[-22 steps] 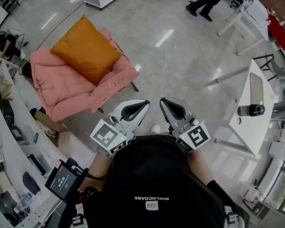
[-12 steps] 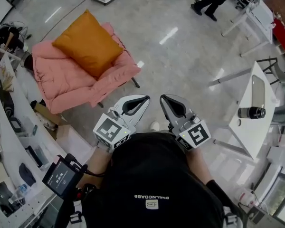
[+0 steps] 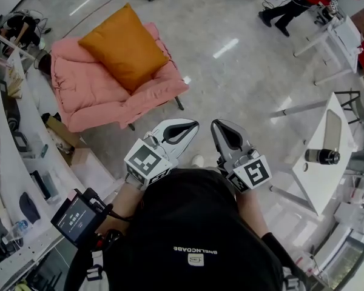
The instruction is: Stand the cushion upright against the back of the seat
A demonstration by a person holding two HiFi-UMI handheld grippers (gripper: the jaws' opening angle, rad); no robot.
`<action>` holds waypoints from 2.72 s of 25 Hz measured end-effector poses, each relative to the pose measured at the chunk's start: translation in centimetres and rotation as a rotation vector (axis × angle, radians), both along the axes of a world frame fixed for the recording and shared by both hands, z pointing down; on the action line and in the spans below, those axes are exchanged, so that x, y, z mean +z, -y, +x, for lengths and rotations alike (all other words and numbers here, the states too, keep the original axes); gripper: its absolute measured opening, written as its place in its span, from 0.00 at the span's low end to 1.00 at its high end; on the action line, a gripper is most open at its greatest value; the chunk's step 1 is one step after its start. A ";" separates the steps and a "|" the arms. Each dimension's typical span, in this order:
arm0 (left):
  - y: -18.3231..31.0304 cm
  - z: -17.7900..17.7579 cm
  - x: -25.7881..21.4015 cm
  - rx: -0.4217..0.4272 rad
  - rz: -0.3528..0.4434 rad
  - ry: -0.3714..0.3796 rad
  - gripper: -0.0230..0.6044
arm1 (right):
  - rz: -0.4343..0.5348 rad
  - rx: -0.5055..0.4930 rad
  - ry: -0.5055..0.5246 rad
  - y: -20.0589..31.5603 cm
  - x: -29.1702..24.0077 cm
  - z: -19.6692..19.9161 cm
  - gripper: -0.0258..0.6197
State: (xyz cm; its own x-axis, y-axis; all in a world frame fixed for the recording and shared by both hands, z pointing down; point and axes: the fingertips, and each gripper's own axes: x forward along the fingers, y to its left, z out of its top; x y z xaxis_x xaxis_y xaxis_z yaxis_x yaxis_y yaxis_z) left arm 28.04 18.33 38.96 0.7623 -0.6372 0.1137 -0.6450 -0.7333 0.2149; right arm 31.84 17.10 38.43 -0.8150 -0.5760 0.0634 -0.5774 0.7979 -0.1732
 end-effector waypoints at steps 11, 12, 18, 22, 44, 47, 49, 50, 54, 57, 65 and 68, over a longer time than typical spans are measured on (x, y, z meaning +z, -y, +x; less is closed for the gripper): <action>-0.5 -8.4 1.3 -0.107 -0.079 -0.027 0.07 | -0.063 -0.031 0.068 0.5 0.1 -5.6 0.05; -0.5 -9.6 1.5 -0.111 -0.089 -0.053 0.07 | -0.056 -0.041 0.047 0.4 0.2 -6.7 0.05; -1.3 -14.6 2.1 -0.088 -0.075 -0.047 0.07 | -0.039 -0.031 -0.016 1.1 1.0 -11.3 0.05; -0.6 -17.4 3.0 -0.137 -0.091 -0.066 0.07 | -0.084 -0.024 0.006 1.8 1.7 -13.1 0.05; 12.7 -25.0 5.3 -0.542 -0.135 -0.002 0.07 | -0.171 -0.296 0.002 18.5 5.0 -19.8 0.05; 15.6 -25.2 5.3 -0.584 -0.147 0.018 0.08 | -0.166 -0.331 -0.012 21.6 5.3 -20.1 0.05; 17.2 -25.5 5.4 -0.621 -0.158 0.022 0.11 | -0.193 -0.359 0.003 23.6 5.5 -20.4 0.05; 17.9 -25.7 5.4 -0.642 -0.165 0.022 0.12 | -0.201 -0.377 0.007 24.5 5.5 -20.5 0.05; 21.1 -25.4 5.4 -0.721 -0.193 0.035 0.17 | -0.195 -0.460 -0.007 28.0 5.4 -20.6 0.05; 23.2 -25.0 5.3 -0.756 -0.209 0.049 0.18 | -0.216 -0.500 -0.002 30.4 5.0 -20.6 0.05; 24.2 -26.1 6.2 -0.832 -0.264 0.059 0.23 | -0.259 -0.529 -0.001 33.6 5.4 -21.7 0.05; 23.9 -27.4 6.3 -0.846 -0.265 0.047 0.23 | -0.269 -0.530 0.007 33.5 5.5 -22.7 0.05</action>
